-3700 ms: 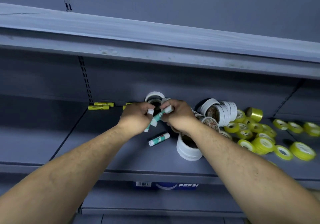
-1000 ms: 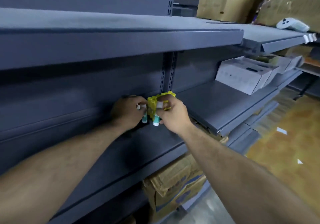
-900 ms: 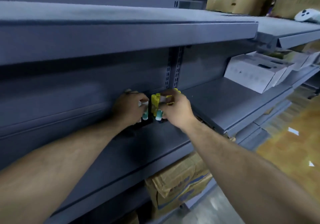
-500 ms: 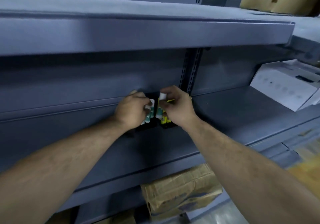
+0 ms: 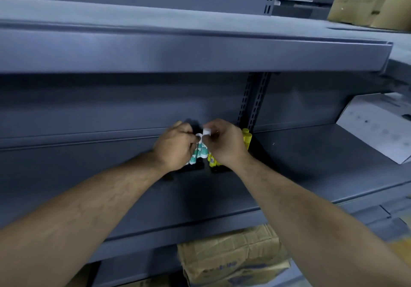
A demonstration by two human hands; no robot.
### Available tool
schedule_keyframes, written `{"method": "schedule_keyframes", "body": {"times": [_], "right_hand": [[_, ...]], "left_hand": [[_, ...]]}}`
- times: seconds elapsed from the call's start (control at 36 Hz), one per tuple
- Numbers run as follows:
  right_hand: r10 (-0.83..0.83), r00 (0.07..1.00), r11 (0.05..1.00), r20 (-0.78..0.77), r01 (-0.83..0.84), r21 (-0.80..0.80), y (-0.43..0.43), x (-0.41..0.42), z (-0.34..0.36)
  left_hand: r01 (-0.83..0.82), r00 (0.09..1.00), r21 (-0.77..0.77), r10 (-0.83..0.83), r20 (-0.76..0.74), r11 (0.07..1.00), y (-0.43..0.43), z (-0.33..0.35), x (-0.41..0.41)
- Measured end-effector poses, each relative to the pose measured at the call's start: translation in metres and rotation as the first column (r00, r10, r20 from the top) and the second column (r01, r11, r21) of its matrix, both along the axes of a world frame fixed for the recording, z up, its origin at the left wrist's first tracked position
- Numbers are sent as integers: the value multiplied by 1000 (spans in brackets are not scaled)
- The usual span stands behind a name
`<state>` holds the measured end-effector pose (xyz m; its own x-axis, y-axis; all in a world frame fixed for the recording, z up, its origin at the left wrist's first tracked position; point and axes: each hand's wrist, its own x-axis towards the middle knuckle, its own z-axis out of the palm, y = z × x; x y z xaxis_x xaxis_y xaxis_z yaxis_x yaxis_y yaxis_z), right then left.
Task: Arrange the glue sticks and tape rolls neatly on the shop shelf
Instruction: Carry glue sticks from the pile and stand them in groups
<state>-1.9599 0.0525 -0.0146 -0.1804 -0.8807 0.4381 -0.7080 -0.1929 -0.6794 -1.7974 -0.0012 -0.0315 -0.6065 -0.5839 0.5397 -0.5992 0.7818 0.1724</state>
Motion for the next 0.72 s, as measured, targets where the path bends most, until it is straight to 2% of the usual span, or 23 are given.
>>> {"method": "schedule_keyframes", "body": {"times": [0.19, 0.31, 0.42, 0.56, 0.72], "right_hand": [[-64, 973, 993, -223, 84, 81, -5, 3, 5], [-42, 948, 992, -316, 77, 101, -8, 8, 2], [-55, 935, 988, -349, 100, 114, -9, 11, -1], [-60, 915, 988, -399, 111, 108, -8, 11, -2], [-66, 896, 989, -439, 117, 89, -9, 11, -3]], "left_hand": [[-85, 996, 25, 85, 7, 996, 4, 10, 1], [-70, 998, 64, 70, 5, 995, 3, 11, 2], [-39, 999, 73, 39, 3, 997, 2, 10, 1], [-78, 997, 99, 76, 31, 992, -2, 19, 2], [-94, 992, 28, 96, -84, 995, 3, 32, 7]]}}
